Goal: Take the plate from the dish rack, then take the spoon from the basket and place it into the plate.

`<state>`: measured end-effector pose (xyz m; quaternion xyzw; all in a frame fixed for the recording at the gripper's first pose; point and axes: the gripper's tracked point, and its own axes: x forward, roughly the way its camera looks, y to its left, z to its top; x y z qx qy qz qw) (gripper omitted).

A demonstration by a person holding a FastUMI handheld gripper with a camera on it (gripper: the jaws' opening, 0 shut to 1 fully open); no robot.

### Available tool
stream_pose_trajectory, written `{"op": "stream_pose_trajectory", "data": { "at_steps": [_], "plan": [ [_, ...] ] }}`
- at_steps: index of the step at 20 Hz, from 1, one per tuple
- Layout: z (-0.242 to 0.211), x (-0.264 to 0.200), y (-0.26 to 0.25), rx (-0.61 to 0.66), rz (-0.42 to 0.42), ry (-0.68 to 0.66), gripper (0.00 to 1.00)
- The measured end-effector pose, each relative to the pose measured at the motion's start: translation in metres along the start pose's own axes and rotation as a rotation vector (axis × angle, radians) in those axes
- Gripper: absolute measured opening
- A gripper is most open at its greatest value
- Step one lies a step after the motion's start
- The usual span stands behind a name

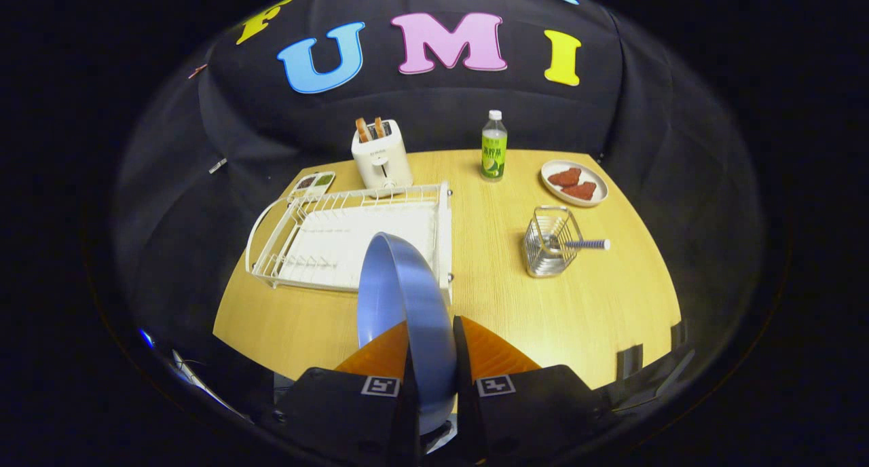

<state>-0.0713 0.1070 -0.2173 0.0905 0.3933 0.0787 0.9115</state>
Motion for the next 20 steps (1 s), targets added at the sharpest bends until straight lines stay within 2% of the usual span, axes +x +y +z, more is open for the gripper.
{"op": "stream_pose_trajectory", "data": {
  "at_steps": [4, 7, 11, 15, 17, 20],
  "plan": [
    [-0.046, 0.017, -0.003, 0.031, 0.017, 0.067, 0.26],
    [-0.067, 0.035, 0.000, 0.126, 0.061, 0.124, 0.26],
    [-0.079, 0.055, -0.011, 0.160, 0.049, 0.156, 0.26],
    [-0.079, 0.065, -0.009, 0.258, 0.069, 0.167, 0.27],
    [-0.082, 0.068, -0.014, 0.253, 0.046, 0.172, 0.27],
    [-0.084, 0.070, -0.021, 0.235, 0.025, 0.175, 0.35]
  ]
}}
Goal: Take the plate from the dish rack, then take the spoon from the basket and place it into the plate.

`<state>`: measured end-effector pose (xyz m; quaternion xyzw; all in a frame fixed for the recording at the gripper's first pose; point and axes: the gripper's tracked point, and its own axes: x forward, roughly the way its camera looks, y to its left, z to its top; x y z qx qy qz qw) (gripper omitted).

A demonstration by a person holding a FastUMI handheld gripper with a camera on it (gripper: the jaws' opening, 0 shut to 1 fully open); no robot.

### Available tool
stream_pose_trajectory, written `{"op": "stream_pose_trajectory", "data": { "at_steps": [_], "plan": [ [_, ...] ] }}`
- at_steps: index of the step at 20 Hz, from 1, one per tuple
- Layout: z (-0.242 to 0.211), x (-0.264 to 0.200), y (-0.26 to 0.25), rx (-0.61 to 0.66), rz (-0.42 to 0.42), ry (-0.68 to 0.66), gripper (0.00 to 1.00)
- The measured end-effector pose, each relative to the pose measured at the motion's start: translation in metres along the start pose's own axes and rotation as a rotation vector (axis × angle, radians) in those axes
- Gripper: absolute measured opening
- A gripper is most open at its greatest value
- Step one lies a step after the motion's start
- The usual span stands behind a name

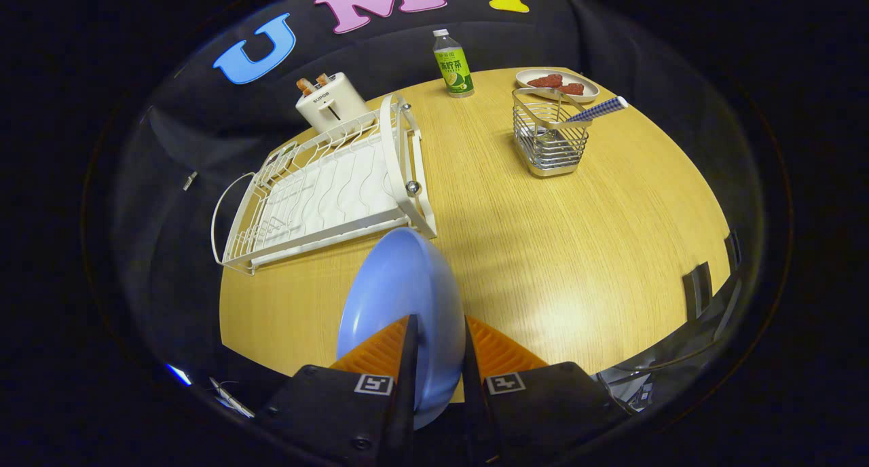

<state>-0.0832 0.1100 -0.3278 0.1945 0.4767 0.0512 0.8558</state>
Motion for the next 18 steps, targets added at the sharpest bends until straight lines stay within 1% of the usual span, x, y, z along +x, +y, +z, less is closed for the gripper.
{"op": "stream_pose_trajectory", "data": {
  "at_steps": [2, 6, 8, 12, 15, 18],
  "plan": [
    [0.003, 0.001, -0.003, 0.001, -0.007, -0.011, 0.34],
    [-0.002, 0.006, -0.022, -0.044, -0.070, 0.004, 0.40],
    [-0.005, 0.006, -0.027, -0.031, -0.073, 0.008, 0.36],
    [-0.001, 0.001, -0.030, -0.026, -0.074, -0.009, 0.36],
    [0.018, -0.015, -0.028, -0.031, -0.049, -0.066, 0.36],
    [0.060, -0.043, -0.031, -0.083, -0.021, -0.180, 0.37]
  ]
}}
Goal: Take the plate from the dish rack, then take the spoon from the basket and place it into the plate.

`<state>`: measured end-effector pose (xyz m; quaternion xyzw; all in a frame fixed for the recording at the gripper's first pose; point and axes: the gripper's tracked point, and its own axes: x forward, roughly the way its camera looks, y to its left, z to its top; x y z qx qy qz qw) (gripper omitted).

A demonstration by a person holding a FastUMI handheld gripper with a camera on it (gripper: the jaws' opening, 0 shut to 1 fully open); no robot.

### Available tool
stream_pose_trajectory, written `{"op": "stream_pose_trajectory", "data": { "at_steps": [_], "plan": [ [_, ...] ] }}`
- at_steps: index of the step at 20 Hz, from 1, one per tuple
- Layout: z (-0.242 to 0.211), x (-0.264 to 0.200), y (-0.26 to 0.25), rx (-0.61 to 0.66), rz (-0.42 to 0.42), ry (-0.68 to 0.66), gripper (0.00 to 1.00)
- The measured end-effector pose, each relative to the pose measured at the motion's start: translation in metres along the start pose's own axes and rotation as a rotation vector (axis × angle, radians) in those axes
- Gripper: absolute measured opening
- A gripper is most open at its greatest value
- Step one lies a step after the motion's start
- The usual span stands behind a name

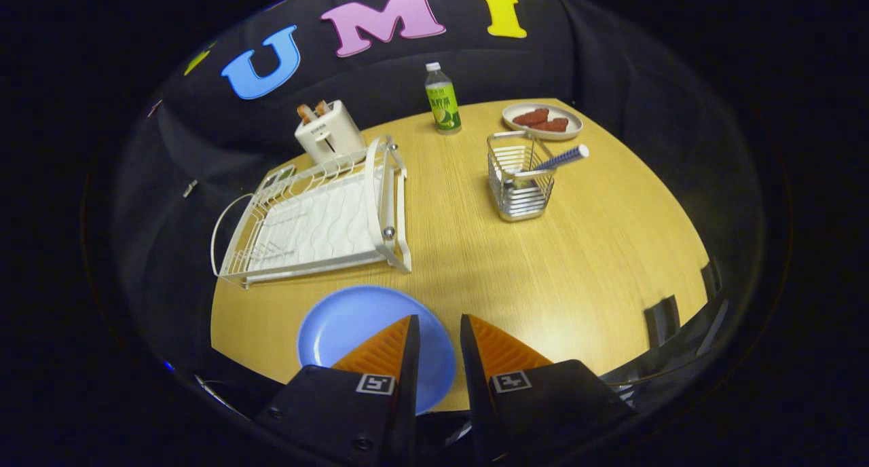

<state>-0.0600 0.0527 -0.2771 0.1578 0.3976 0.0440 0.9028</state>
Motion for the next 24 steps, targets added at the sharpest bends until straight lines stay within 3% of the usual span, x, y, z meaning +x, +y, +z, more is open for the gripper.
{"op": "stream_pose_trajectory", "data": {
  "at_steps": [3, 4, 8, 11, 15, 17, 19, 22, 23, 24],
  "plan": [
    [0.057, -0.014, -0.022, -0.094, 0.003, -0.125, 0.49],
    [0.075, -0.015, -0.034, -0.117, -0.010, -0.153, 0.58],
    [0.124, -0.002, -0.084, -0.123, -0.085, -0.197, 0.79],
    [0.136, 0.019, -0.117, -0.155, -0.128, -0.171, 0.86],
    [0.134, 0.054, -0.137, -0.220, -0.131, -0.105, 0.86],
    [0.128, 0.068, -0.137, -0.235, -0.107, -0.071, 0.78],
    [0.126, 0.079, -0.137, -0.256, -0.092, -0.052, 0.60],
    [0.120, 0.084, -0.129, -0.260, -0.040, -0.021, 0.25],
    [0.120, 0.083, -0.119, -0.251, 0.003, -0.017, 0.24],
    [0.120, 0.084, -0.119, -0.264, 0.010, -0.014, 0.16]
  ]
}}
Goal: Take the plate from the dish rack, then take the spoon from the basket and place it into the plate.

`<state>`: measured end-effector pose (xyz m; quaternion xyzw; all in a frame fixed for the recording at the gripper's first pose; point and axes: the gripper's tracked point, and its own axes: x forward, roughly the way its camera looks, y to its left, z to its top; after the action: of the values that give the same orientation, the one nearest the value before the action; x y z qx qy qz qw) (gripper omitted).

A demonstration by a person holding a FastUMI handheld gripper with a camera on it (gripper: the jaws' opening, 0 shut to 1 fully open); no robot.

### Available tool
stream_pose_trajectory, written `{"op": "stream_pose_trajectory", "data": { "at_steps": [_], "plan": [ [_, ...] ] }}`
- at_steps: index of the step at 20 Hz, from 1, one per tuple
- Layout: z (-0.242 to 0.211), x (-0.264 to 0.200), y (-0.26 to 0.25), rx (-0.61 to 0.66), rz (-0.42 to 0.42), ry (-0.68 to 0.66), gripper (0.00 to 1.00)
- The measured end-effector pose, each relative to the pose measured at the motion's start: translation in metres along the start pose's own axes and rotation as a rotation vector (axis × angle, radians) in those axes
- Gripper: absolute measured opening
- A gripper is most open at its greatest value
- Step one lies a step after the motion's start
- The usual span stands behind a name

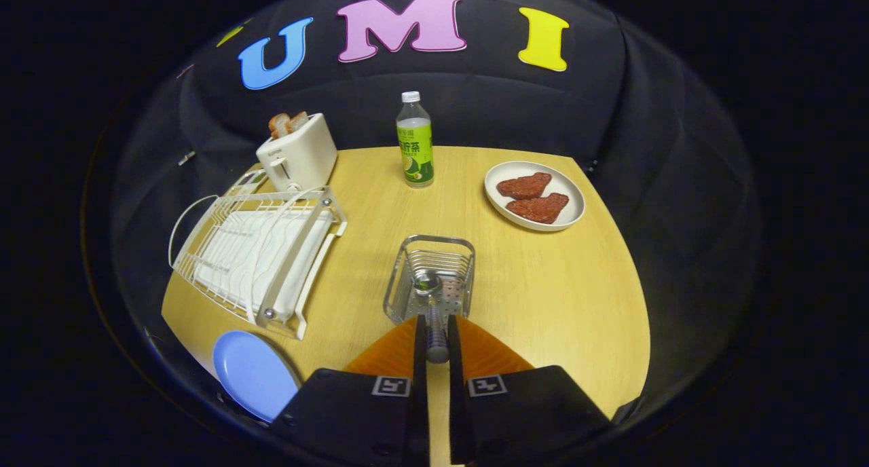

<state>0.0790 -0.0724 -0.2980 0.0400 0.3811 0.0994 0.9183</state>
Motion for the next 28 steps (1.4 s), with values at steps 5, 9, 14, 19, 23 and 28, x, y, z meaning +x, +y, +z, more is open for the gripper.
{"op": "stream_pose_trajectory", "data": {
  "at_steps": [5, 9, 14, 19, 23, 28],
  "plan": [
    [0.006, -0.012, -0.004, -0.009, -0.037, -0.005, 0.11],
    [0.027, -0.048, -0.010, -0.010, -0.075, -0.066, 0.10],
    [0.058, -0.120, 0.015, 0.016, -0.034, -0.193, 0.10],
    [0.046, -0.174, 0.089, -0.008, 0.095, -0.233, 0.10],
    [0.008, -0.188, 0.149, -0.036, 0.193, -0.187, 0.10],
    [-0.048, -0.166, 0.211, -0.081, 0.286, -0.071, 0.10]
  ]
}}
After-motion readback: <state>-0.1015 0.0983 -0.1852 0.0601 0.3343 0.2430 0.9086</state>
